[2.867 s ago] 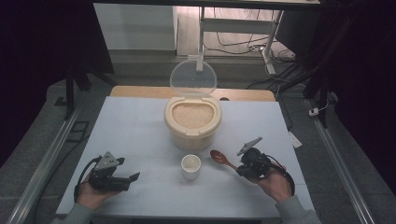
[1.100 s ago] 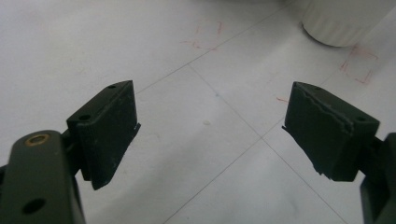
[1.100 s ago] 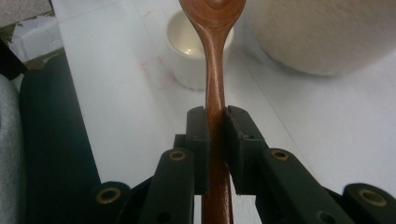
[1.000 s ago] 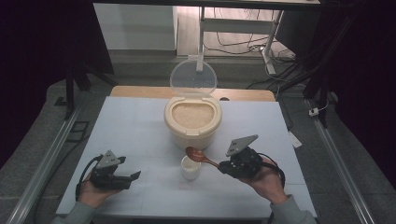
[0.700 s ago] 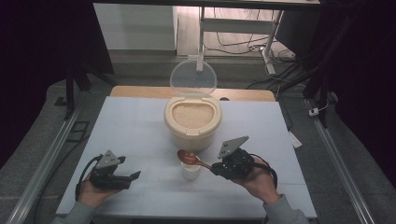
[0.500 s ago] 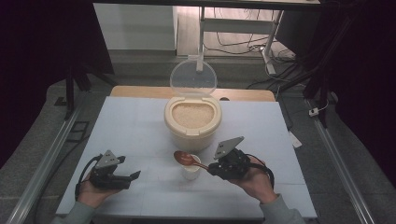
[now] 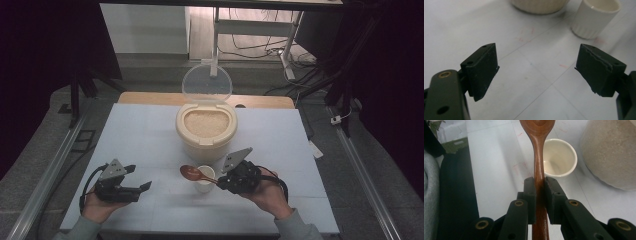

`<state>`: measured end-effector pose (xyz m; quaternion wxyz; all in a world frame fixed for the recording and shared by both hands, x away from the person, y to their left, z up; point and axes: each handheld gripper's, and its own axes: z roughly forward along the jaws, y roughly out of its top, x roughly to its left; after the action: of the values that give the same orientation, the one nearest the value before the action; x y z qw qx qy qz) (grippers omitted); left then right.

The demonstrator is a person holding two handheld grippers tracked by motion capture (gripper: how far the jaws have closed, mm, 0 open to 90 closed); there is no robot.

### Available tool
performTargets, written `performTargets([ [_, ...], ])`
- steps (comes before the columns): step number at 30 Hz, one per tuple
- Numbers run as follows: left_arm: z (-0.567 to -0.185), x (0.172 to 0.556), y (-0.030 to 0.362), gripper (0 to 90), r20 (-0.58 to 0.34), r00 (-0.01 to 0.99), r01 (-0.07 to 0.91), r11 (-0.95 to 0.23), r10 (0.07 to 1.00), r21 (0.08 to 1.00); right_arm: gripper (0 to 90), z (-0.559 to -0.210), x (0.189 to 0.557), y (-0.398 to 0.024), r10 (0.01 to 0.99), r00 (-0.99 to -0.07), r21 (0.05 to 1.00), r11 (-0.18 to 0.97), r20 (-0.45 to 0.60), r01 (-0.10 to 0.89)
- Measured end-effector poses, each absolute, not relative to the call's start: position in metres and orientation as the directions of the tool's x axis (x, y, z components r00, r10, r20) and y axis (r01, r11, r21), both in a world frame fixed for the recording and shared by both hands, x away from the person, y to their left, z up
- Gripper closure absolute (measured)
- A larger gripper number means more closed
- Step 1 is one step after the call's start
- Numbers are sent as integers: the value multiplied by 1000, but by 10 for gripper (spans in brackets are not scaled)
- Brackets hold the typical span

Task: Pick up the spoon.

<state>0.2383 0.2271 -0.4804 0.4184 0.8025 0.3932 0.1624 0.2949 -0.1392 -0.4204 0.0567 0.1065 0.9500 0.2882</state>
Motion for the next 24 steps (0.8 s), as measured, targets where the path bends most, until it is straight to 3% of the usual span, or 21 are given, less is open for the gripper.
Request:
performTargets([
  [24, -424, 253, 133, 217, 36, 826, 320, -519, 563, 793, 794, -423, 296, -134, 213, -976, 549, 822, -54, 149],
])
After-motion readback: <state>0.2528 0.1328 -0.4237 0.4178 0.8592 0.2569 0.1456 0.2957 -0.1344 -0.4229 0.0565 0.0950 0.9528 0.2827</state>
